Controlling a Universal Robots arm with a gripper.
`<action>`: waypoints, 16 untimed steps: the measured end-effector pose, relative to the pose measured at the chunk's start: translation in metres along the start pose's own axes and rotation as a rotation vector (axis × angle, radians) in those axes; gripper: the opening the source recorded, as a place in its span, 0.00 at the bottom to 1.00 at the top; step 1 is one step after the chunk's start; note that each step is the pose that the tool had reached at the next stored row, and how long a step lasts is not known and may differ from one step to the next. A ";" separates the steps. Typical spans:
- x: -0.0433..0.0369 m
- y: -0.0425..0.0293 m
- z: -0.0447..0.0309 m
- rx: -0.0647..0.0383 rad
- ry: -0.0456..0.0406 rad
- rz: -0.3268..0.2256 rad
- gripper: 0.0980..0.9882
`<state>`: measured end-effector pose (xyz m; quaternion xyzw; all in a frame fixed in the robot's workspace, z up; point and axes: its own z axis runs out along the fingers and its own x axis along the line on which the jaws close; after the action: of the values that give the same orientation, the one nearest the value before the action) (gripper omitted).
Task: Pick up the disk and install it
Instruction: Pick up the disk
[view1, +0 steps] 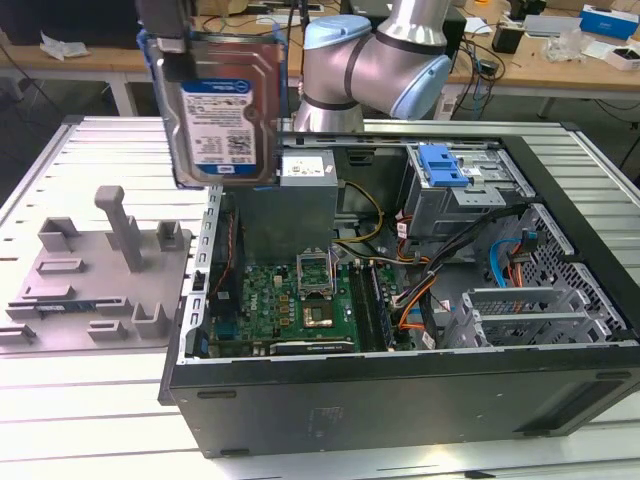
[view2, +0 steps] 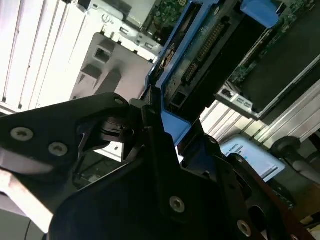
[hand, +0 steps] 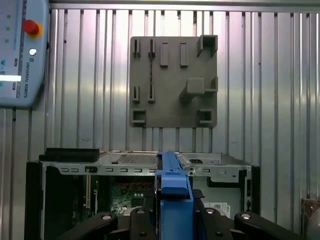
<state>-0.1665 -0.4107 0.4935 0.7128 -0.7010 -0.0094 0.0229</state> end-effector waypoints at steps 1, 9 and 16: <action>0.0021 -0.0051 -0.0002 0.000 0.0000 0.000 0.30; 0.0215 -0.0437 -0.0016 -0.003 -0.0001 0.000 0.30; 0.0380 -0.0881 -0.0033 -0.005 -0.0001 0.000 0.30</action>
<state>-0.0777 -0.4472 0.4935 0.7127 -0.7009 -0.0111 0.0245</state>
